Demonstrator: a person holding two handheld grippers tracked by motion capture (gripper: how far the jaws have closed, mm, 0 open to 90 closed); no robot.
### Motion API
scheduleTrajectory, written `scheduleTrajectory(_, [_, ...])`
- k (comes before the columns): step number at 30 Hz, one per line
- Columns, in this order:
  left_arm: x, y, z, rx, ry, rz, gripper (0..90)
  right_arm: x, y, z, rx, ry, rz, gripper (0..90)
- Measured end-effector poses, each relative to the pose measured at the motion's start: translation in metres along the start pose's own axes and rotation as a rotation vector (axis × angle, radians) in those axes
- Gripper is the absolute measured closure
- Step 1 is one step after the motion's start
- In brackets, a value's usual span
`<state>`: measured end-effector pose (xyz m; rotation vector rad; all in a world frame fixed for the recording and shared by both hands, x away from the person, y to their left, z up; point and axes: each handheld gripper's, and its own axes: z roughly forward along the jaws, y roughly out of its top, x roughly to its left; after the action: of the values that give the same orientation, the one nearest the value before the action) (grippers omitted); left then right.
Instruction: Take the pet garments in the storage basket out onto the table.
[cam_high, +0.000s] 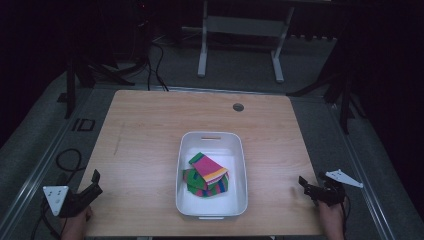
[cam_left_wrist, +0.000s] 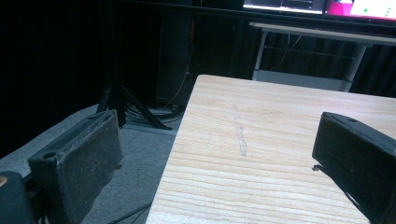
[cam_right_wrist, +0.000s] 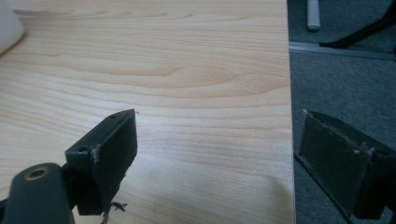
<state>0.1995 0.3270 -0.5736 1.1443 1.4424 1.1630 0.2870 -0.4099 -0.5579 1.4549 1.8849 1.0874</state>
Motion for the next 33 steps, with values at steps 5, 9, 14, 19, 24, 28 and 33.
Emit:
scheduleTrajectory(5, [0.001,0.0,-0.001,-0.005,-0.008,-0.002,1.9,-0.002,0.0,-0.001,0.007,0.083,-0.053,11.8])
scheduleTrajectory(9, [0.001,0.0,-0.001,-0.007,-0.008,-0.005,1.8,-0.003,0.002,0.0,0.078,0.185,-0.103,12.6])
scheduleTrajectory(14, [0.001,0.0,-0.001,-0.008,-0.008,-0.007,1.9,-0.007,0.006,0.0,0.145,0.295,-0.136,12.8])
scheduleTrajectory(19, [0.001,0.0,-0.001,-0.009,-0.007,-0.004,1.8,-0.005,0.011,0.001,0.204,0.346,-0.199,12.8])
scheduleTrajectory(24, [0.001,0.0,-0.001,-0.008,-0.012,-0.005,1.8,0.004,0.015,0.003,0.24,0.375,-0.289,13.0])
scheduleTrajectory(28, [0.001,0.0,-0.001,-0.009,-0.014,-0.009,1.9,0.015,0.018,0.005,0.275,0.439,-0.339,13.4])
scheduleTrajectory(33, [0.001,0.0,-0.001,-0.008,-0.016,-0.01,1.8,0.028,0.024,0.01,0.313,0.489,-0.392,13.7])
